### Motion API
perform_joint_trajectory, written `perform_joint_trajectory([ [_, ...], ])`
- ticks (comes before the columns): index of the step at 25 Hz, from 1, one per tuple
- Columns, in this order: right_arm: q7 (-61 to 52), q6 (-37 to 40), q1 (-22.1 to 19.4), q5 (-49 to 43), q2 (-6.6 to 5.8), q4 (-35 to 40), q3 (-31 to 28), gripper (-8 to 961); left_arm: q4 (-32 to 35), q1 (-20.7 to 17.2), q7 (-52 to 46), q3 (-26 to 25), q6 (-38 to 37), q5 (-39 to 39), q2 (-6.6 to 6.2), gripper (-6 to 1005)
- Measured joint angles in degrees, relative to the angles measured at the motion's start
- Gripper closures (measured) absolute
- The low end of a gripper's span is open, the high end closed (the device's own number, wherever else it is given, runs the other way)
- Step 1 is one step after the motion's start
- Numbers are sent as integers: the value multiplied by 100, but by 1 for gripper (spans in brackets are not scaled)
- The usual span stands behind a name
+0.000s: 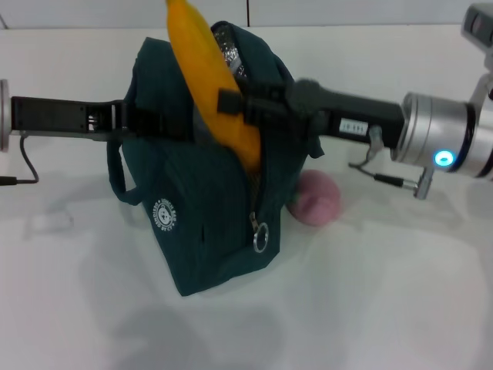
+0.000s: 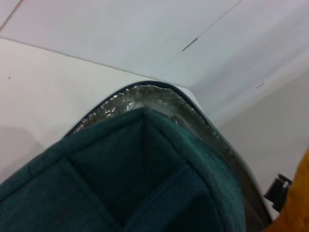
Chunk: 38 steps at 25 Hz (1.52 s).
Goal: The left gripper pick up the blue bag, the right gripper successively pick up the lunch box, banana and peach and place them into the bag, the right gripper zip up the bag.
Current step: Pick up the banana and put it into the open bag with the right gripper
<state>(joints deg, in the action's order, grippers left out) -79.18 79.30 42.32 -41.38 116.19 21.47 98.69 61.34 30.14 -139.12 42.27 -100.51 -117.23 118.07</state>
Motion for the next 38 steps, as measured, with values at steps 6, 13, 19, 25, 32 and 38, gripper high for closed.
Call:
perform_joint_trajectory([
  [6, -11, -13, -68, 130, 0, 0, 193, 547, 0, 5, 0, 0, 43, 0, -12, 965],
  [13, 7, -8, -109, 208, 0, 51, 188, 542, -6, 1, -1, 0, 44, 0, -25, 965],
  [19, -27, 393, -64, 216, -30, 139, -151, 535, -8, -15, -17, 0, 43, -2, -39, 965],
  [25, -39, 739, -52, 219, -39, 168, -478, 528, -8, -10, -18, 0, 40, -2, -49, 965],
  [32, -39, 687, -11, 186, -19, 142, -466, 519, -8, 9, -17, -5, 41, -2, -49, 965],
  [38, 12, 357, -46, 164, 0, 89, -126, 512, -8, 17, -3, -9, 47, -2, -48, 964],
])
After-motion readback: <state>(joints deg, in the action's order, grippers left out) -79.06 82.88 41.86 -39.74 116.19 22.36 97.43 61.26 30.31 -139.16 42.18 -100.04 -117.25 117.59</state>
